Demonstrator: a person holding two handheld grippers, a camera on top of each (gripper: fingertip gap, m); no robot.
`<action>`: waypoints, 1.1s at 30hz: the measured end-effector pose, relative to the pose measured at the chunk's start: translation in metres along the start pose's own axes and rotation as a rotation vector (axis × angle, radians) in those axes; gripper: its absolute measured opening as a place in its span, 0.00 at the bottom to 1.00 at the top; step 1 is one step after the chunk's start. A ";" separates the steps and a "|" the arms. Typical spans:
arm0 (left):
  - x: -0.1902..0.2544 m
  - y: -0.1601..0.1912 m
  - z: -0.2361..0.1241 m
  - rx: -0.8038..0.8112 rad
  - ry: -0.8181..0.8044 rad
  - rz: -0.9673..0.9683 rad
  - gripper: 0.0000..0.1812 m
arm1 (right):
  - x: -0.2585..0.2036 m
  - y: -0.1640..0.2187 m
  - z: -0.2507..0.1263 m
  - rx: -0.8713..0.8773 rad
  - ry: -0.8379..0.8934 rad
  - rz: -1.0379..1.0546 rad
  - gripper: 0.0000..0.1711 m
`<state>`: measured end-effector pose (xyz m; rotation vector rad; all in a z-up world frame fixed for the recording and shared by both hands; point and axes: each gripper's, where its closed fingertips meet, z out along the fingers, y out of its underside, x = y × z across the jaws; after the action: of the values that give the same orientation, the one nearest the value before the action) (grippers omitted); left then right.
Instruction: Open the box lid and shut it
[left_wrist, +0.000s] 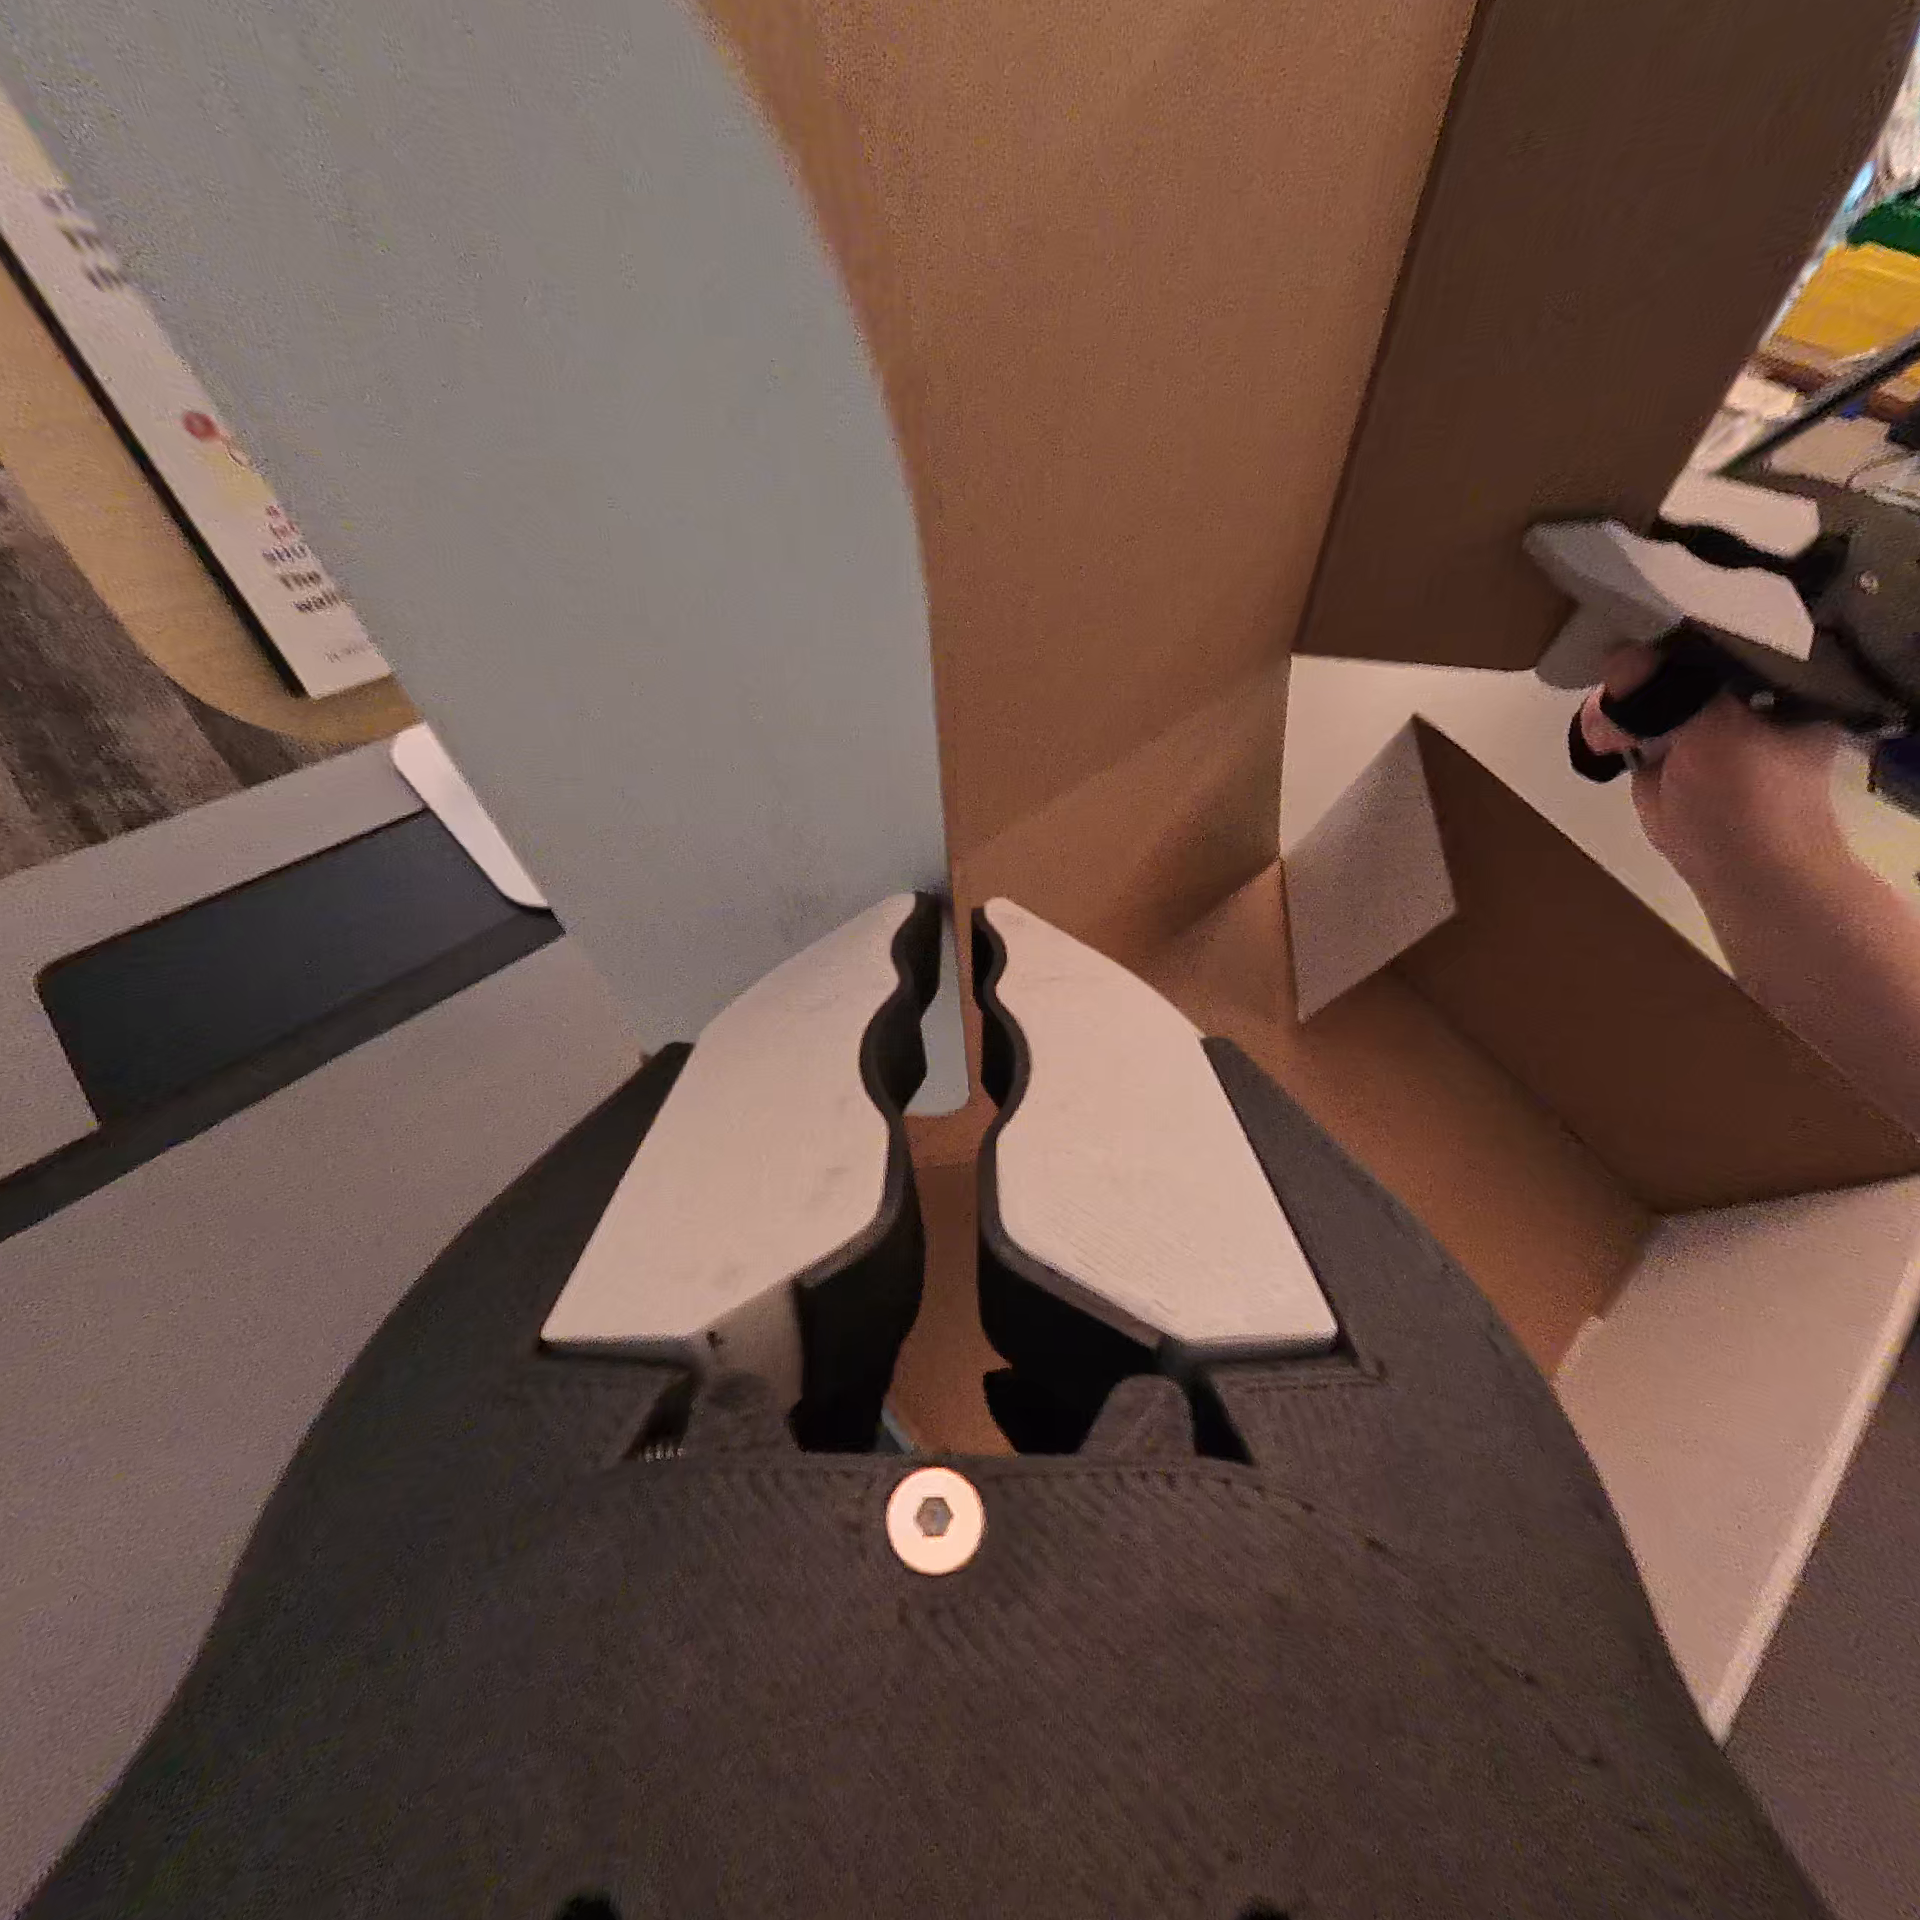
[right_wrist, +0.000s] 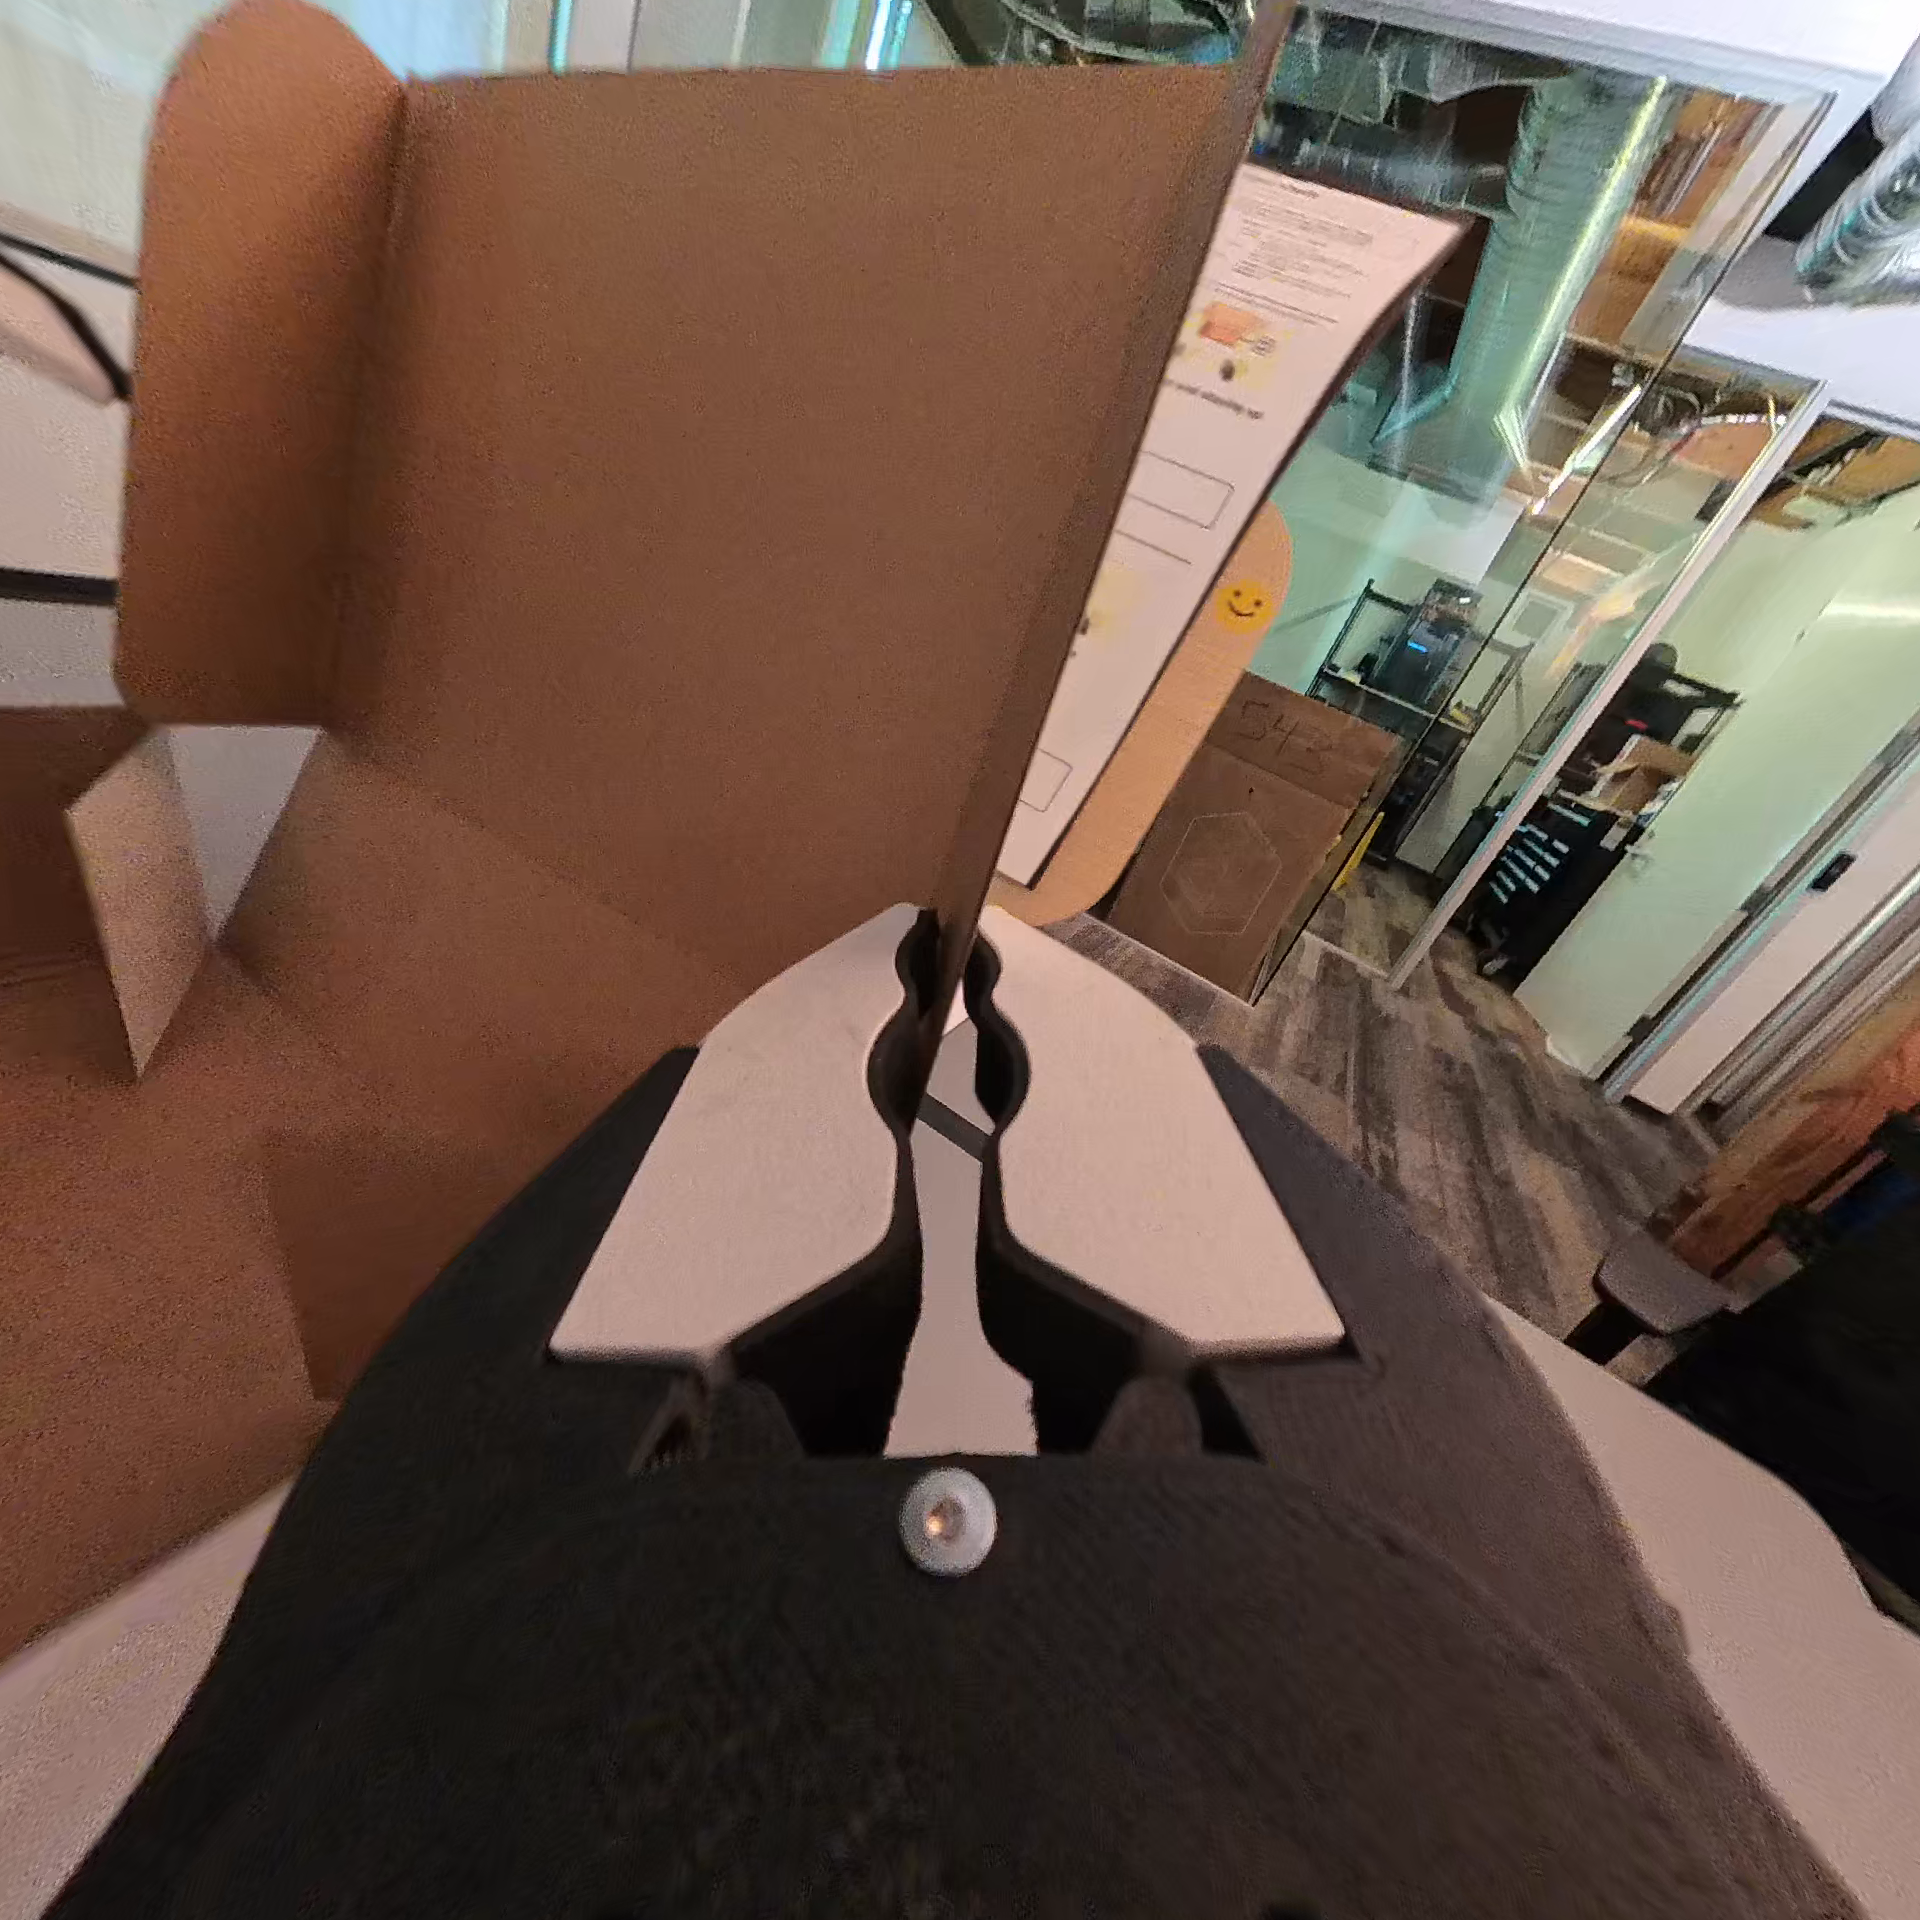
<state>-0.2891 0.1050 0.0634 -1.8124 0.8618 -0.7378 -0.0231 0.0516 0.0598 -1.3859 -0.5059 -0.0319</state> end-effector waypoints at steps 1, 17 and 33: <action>-0.004 -0.001 -0.001 0.005 -0.030 -0.014 0.05 | -0.003 -0.001 -0.001 0.000 -0.001 -0.019 0.02; 0.160 0.062 0.110 -0.468 -0.098 0.628 0.36 | -0.006 0.003 -0.007 0.038 -0.022 -0.049 0.03; 0.123 0.073 0.209 -0.494 -0.163 0.421 0.04 | -0.010 0.021 -0.001 -0.219 -0.068 0.282 0.02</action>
<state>-0.0717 0.0875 -0.0651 -1.9798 1.3434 -0.1060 -0.0254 0.0517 0.0368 -1.6676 -0.3664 0.1945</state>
